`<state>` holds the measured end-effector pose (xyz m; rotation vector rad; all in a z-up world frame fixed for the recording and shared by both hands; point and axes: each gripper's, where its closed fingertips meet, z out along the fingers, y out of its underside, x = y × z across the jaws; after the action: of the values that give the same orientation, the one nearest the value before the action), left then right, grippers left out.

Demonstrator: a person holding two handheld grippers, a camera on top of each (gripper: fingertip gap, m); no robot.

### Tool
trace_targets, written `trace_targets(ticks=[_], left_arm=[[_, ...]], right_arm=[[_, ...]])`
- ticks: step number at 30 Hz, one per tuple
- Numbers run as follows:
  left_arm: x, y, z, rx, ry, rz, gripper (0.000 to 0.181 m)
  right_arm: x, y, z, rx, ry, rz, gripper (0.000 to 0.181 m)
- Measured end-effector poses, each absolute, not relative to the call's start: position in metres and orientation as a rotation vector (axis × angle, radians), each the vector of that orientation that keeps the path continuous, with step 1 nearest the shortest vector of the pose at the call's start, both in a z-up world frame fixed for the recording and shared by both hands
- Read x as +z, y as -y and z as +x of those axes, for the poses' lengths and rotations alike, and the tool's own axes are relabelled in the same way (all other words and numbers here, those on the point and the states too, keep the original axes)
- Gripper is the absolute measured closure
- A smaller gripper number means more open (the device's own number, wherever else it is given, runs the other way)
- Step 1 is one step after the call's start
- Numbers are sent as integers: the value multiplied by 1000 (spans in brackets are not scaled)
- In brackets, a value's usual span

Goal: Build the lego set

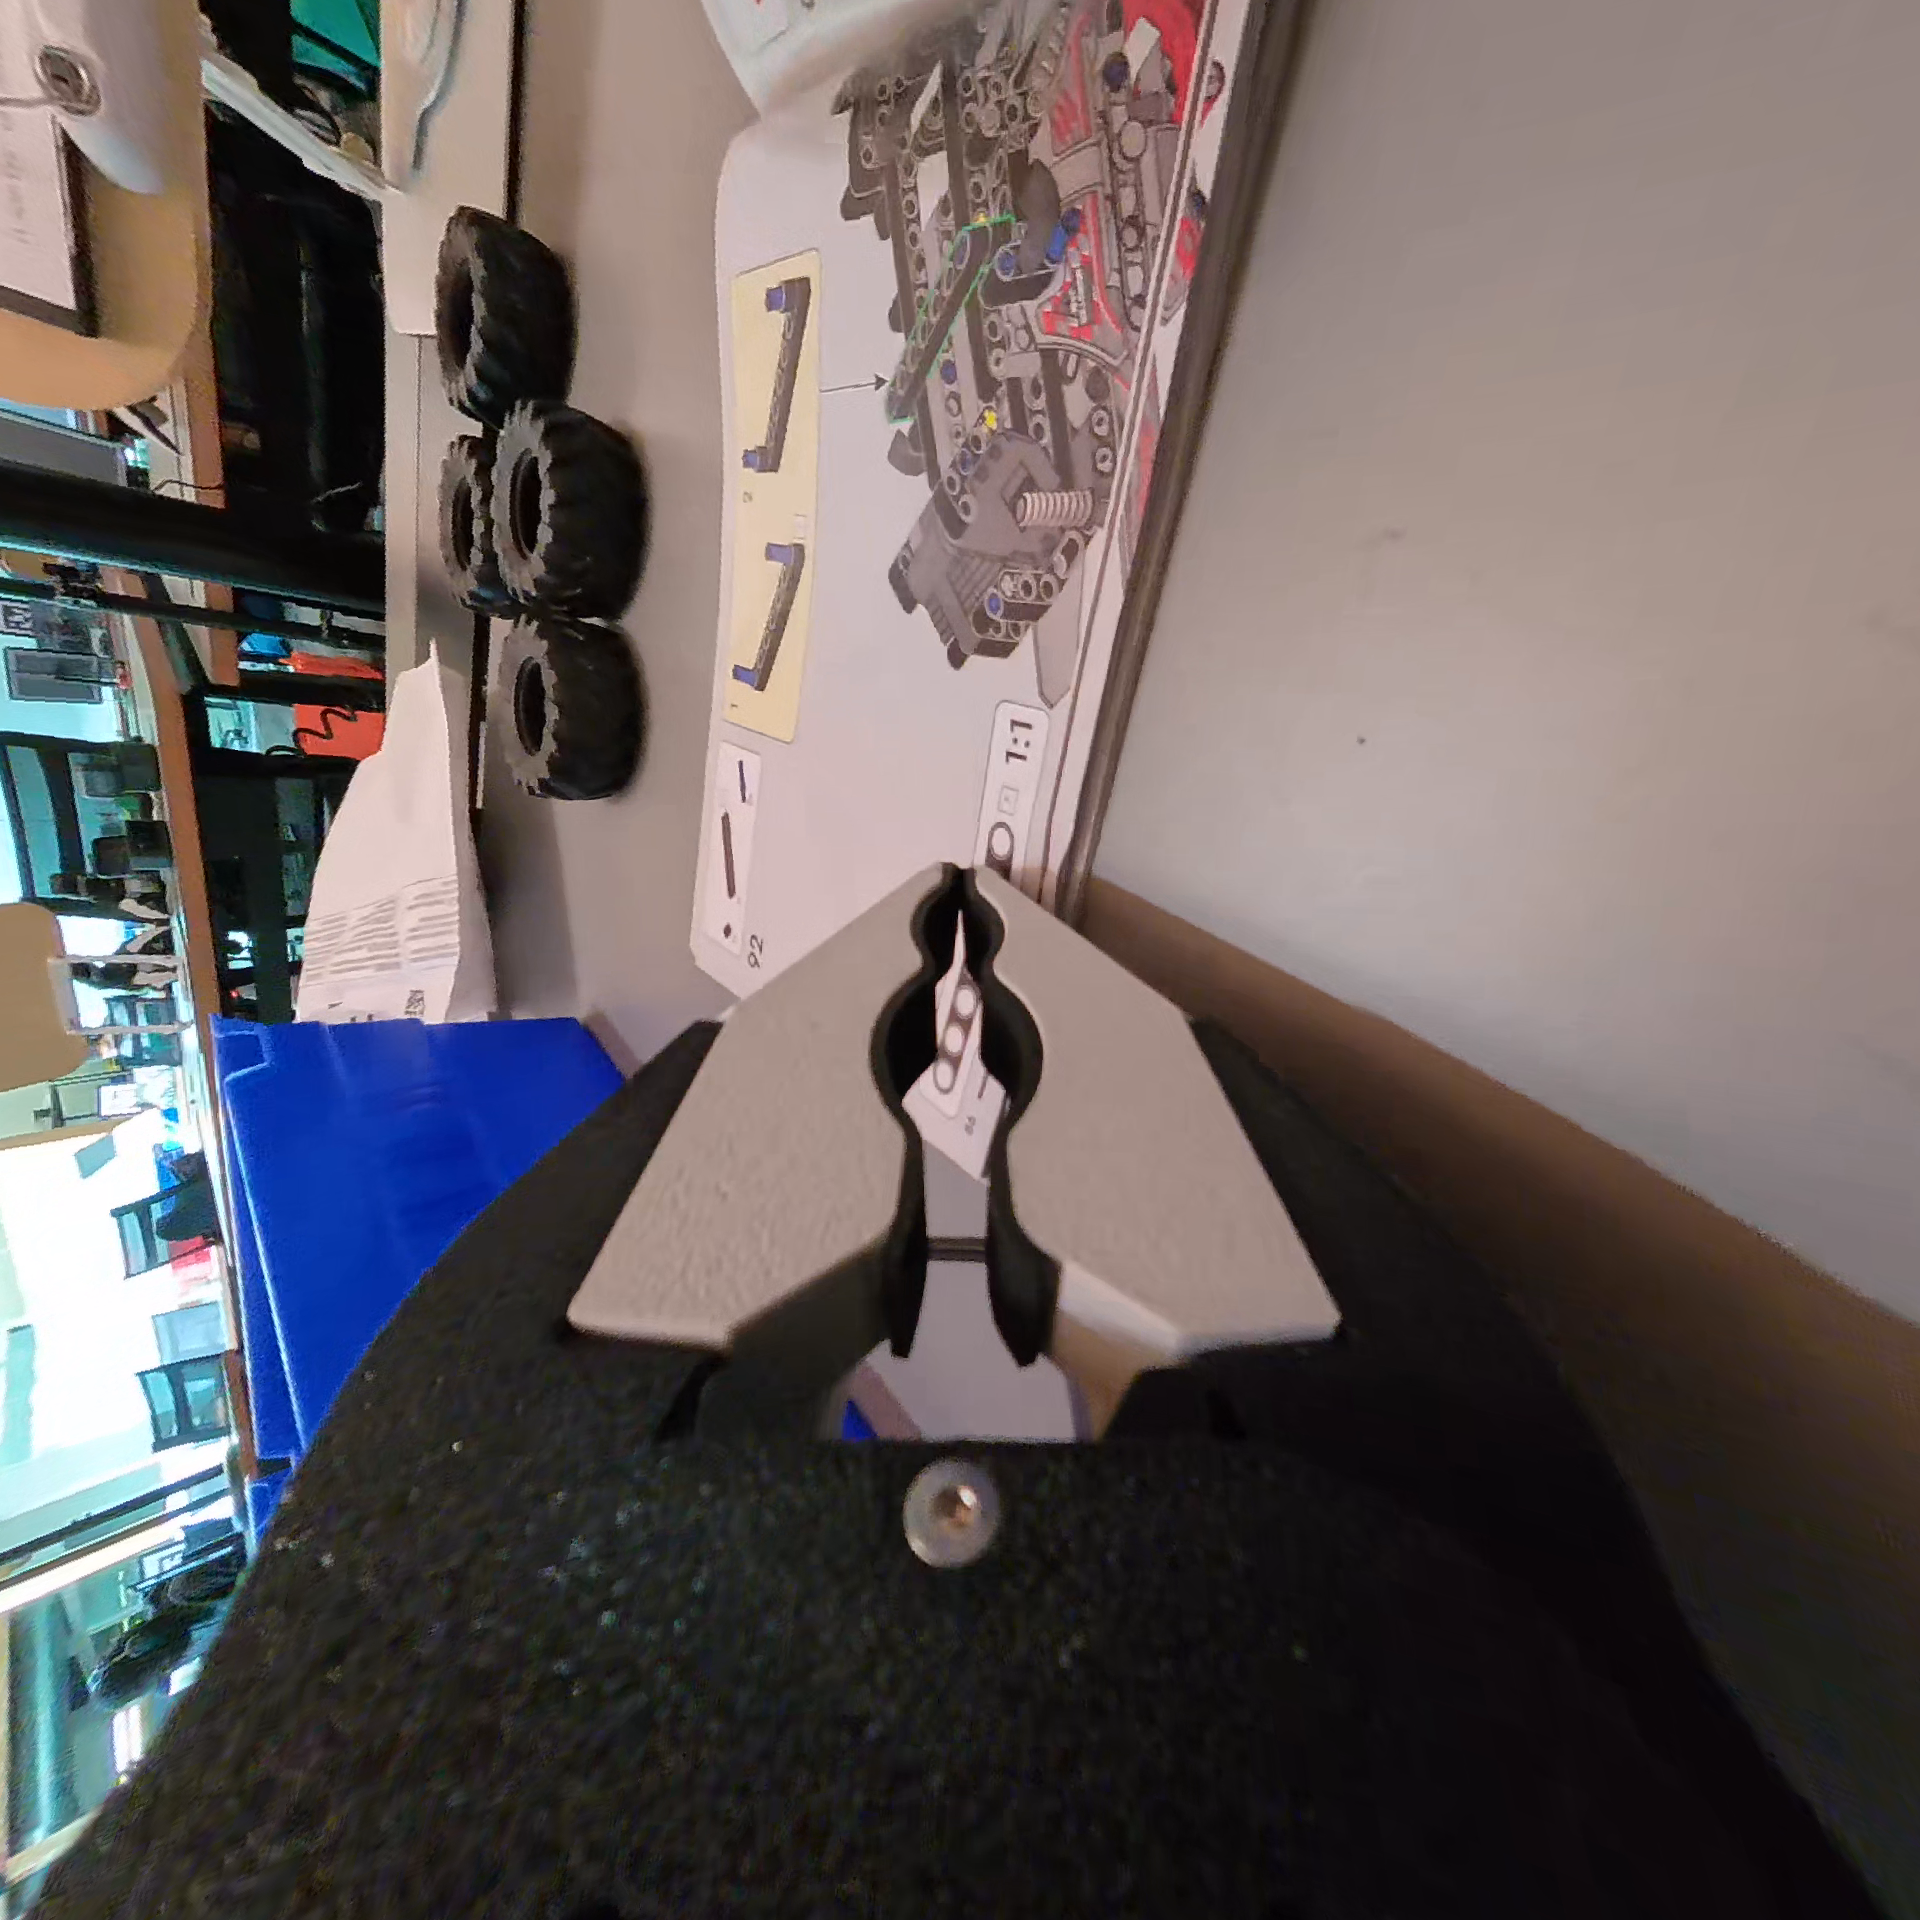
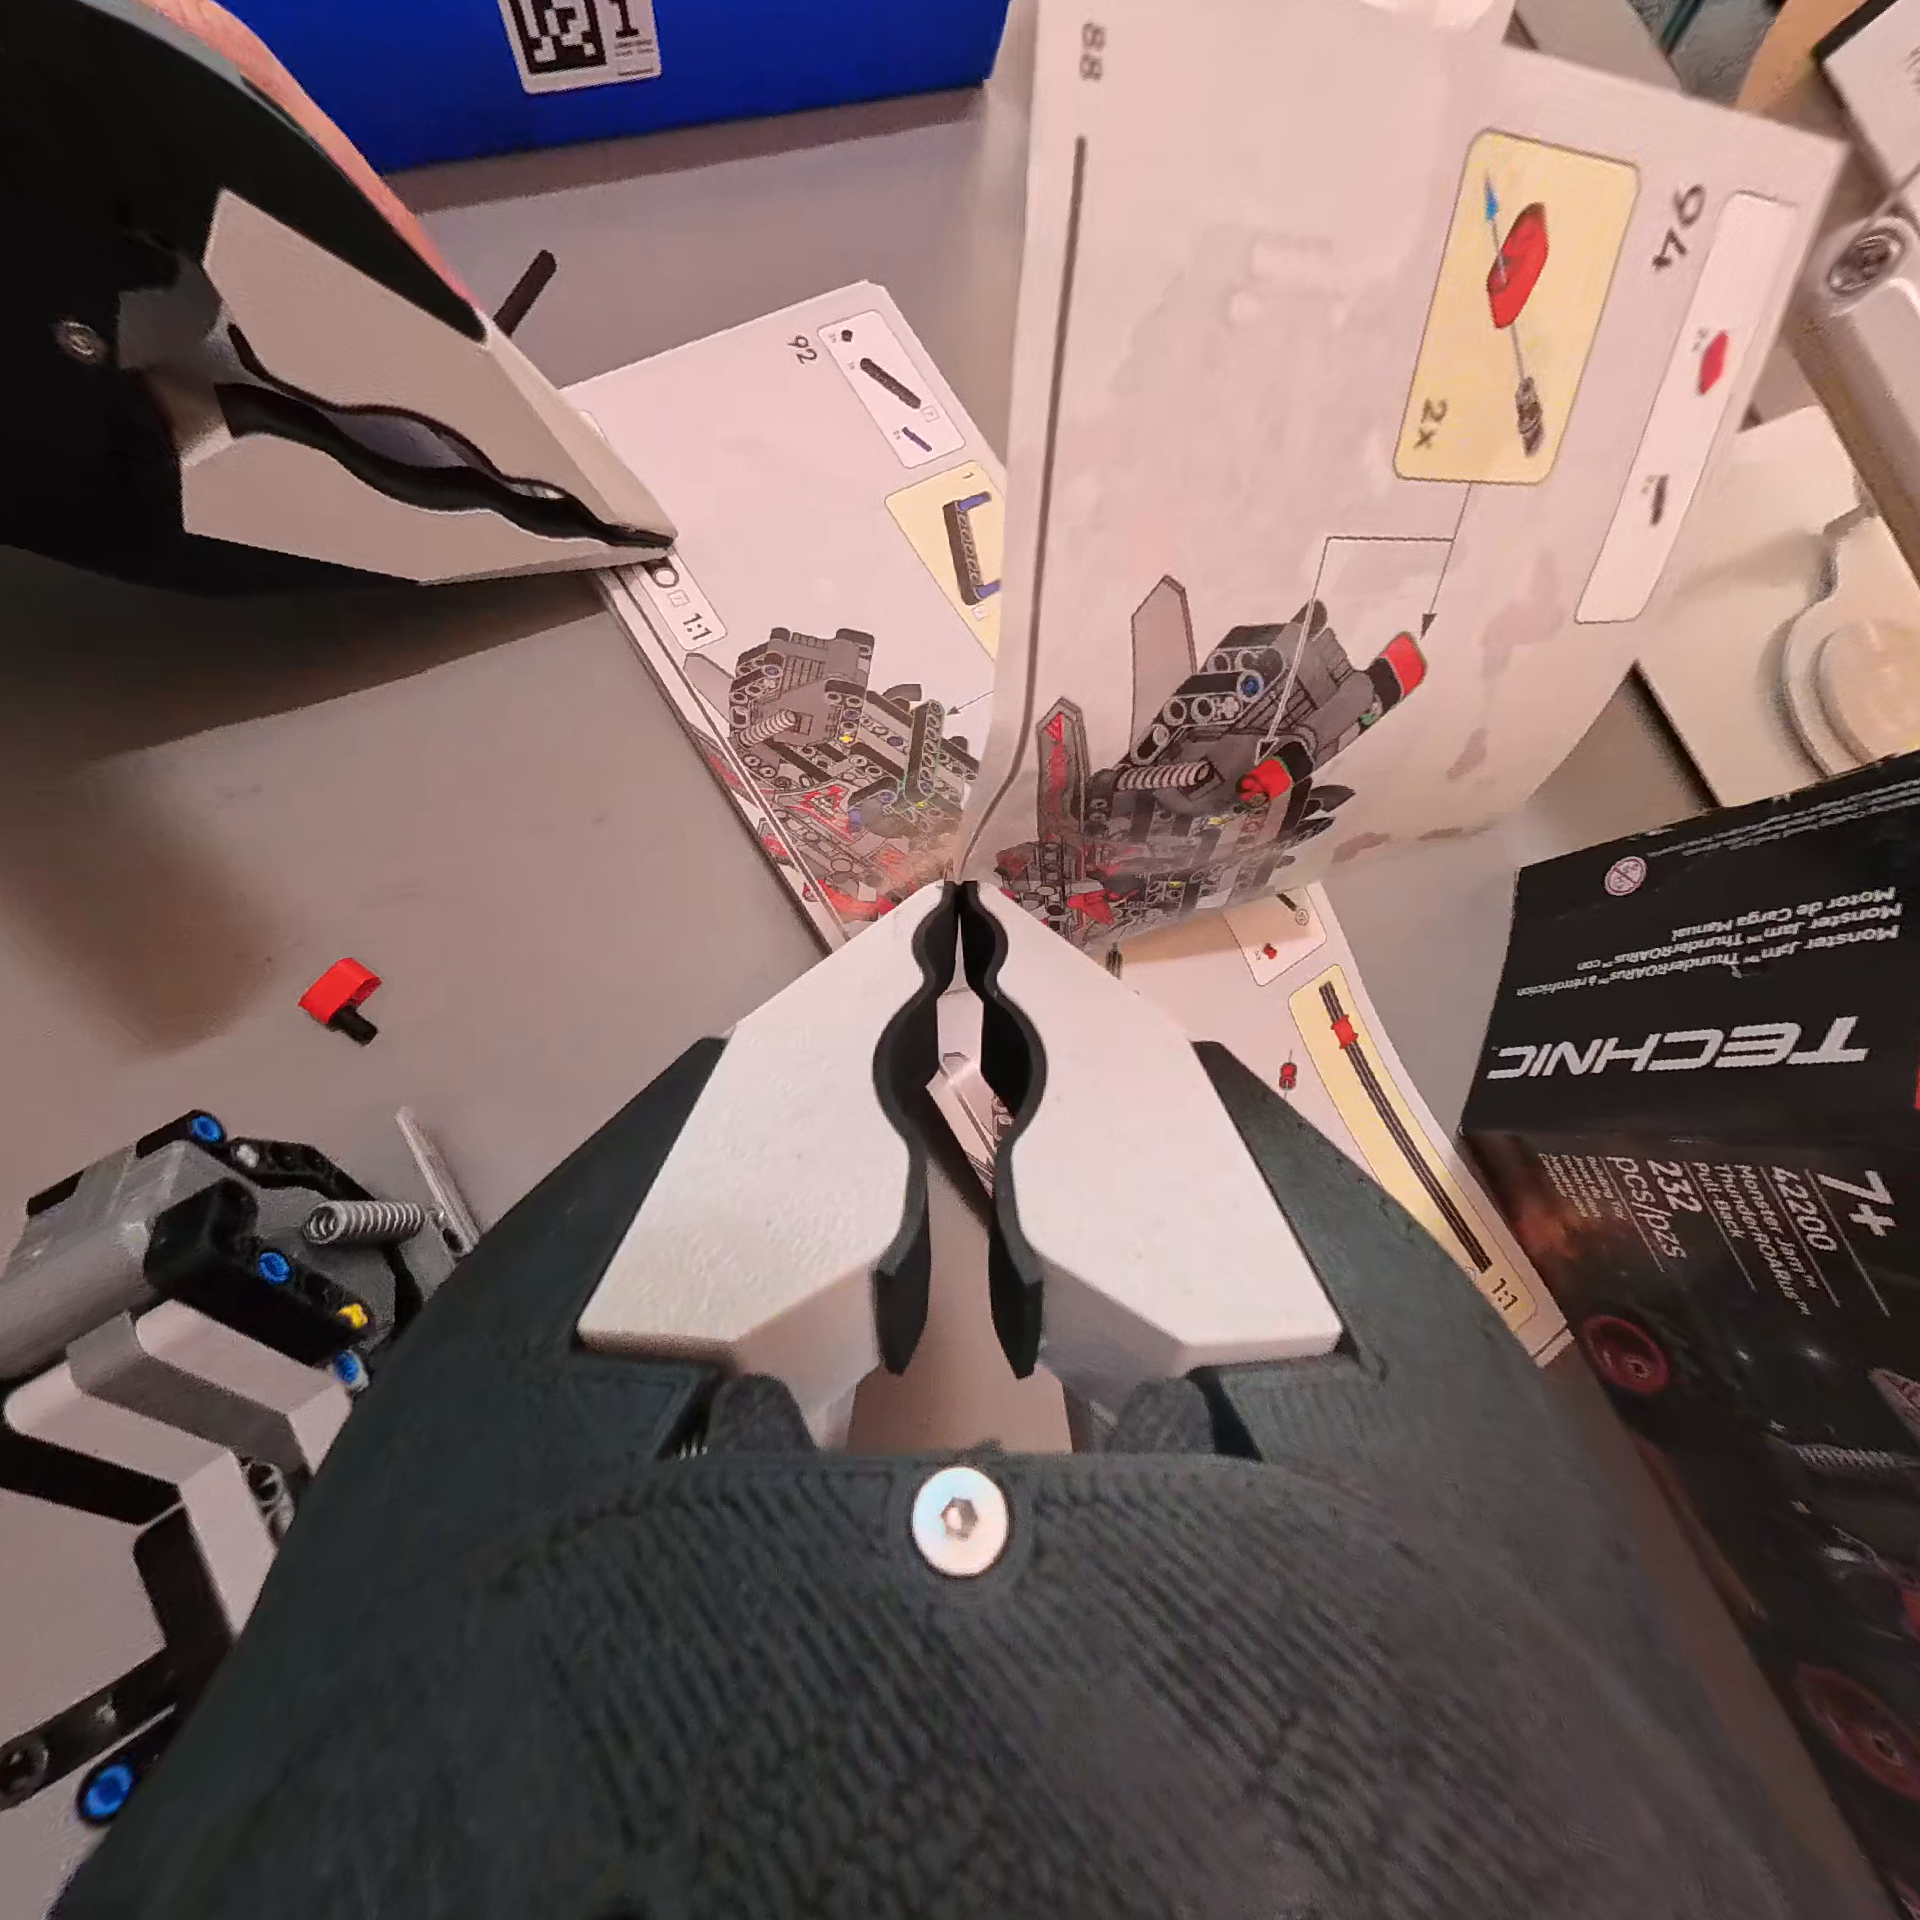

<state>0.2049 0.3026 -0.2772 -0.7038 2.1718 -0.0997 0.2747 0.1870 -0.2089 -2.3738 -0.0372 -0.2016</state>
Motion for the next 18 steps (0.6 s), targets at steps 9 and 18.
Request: trace_targets(ticks=[9, 18], left_arm=[[-278, -305, 196, -93, -2225, -687, 181], [-278, -311, 190, -100, -2261, -714, 181]], right_arm=[[-206, -191, 264, -158, 98, -2397, 181], [-210, -196, 243, -82, 145, -2399, 181]])
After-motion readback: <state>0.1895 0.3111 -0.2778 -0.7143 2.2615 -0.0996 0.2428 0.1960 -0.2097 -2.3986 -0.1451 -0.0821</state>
